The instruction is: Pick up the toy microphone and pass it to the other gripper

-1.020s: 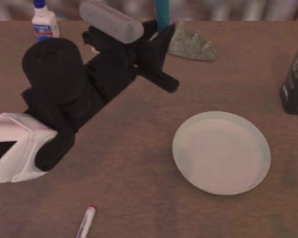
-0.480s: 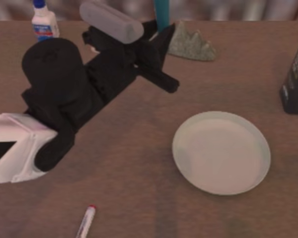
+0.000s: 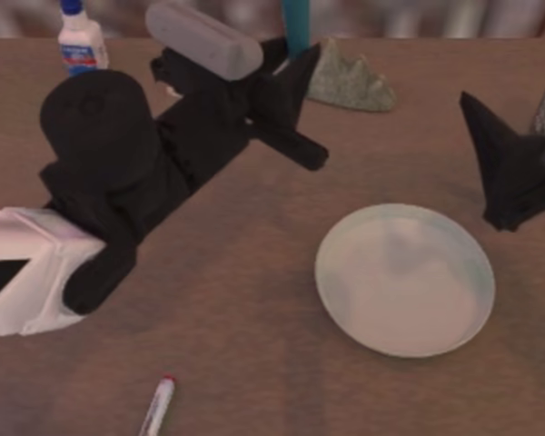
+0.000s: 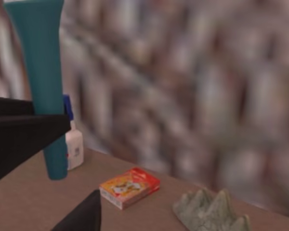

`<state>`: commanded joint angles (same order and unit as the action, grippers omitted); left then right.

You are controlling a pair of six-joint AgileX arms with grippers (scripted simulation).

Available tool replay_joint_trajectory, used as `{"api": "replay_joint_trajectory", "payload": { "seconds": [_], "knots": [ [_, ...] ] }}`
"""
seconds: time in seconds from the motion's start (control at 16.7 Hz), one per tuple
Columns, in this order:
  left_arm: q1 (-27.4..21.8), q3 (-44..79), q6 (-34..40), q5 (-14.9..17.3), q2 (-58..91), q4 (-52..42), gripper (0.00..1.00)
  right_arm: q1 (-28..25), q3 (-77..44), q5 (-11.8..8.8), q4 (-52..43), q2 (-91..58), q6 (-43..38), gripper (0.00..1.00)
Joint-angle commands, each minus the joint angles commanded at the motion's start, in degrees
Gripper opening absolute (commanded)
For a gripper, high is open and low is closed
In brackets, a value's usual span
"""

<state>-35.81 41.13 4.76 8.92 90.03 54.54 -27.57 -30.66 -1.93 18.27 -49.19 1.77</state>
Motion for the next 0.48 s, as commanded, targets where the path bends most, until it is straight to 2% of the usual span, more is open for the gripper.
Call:
{"api": "replay_joint_trajectory", "payload": {
  "seconds": [0.24, 0.48],
  "knots": [
    [0.0, 0.0, 0.0, 0.0, 0.0, 0.0, 0.0, -7.54, -8.21, -0.54, 4.83, -13.55, 0.78, 1.0],
    [0.0, 0.0, 0.0, 0.0, 0.0, 0.0, 0.0, -10.82, -11.21, -0.78, 6.35, -19.07, 1.17, 1.0]
  ]
}}
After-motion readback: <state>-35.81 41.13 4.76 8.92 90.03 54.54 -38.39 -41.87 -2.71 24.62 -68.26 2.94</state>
